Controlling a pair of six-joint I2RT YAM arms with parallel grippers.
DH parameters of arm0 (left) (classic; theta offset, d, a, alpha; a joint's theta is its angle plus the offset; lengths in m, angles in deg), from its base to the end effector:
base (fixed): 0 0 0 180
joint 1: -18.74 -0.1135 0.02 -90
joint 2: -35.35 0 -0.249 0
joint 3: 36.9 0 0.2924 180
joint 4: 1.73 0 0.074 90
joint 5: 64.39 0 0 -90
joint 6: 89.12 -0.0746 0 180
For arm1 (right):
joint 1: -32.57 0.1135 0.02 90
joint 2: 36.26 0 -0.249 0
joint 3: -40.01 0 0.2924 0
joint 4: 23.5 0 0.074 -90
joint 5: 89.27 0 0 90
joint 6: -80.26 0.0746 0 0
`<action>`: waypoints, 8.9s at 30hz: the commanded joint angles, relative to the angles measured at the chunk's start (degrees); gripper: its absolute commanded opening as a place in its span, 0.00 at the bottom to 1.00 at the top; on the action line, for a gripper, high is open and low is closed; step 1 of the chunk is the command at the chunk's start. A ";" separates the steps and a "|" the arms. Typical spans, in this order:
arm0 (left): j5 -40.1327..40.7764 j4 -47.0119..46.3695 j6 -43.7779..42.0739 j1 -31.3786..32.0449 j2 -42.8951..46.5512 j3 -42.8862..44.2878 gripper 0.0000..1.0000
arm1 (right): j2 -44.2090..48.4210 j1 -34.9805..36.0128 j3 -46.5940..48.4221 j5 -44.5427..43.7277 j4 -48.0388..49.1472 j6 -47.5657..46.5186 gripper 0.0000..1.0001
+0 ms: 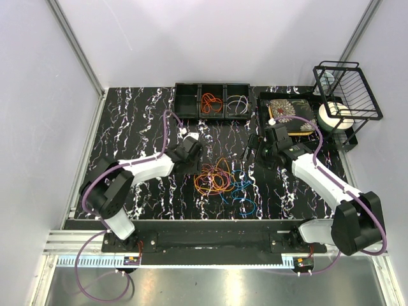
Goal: Untangle the cables
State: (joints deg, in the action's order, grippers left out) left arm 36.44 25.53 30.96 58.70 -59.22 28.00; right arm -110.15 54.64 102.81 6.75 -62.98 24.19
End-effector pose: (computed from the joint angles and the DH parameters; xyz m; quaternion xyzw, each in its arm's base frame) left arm 0.2959 -0.2296 0.0936 0.0554 0.9531 -0.0885 0.2839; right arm 0.3047 0.1320 0.1820 0.0795 0.9369 0.2018 0.2742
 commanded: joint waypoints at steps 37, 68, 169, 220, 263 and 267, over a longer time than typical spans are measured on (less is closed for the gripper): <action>-0.27 20.25 -10.04 -0.33 22.58 41.22 0.00 | 4.36 -0.09 1.51 -0.04 0.57 0.17 1.00; -4.77 8.05 -7.24 -0.24 29.96 40.46 0.00 | 14.48 0.52 -7.98 27.90 24.38 6.15 0.98; -32.42 4.89 -11.28 -11.66 29.97 34.92 0.00 | 13.24 6.06 15.22 13.99 1.18 -3.35 0.88; -51.61 -21.66 5.77 -11.49 25.48 24.73 0.00 | 5.86 6.15 12.15 44.43 33.70 14.76 0.35; 3.59 35.12 -6.89 -11.49 48.41 3.03 0.99 | -11.01 3.69 68.47 9.47 -4.96 -5.98 0.00; 4.03 35.29 -5.56 -11.49 52.89 0.91 0.99 | -18.46 3.42 80.33 6.37 -9.44 -7.74 0.00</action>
State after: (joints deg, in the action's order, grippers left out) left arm 38.08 61.86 24.58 47.25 -10.17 29.22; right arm -123.24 58.55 173.82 20.15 -66.21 20.23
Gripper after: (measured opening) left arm 0.987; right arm 0.009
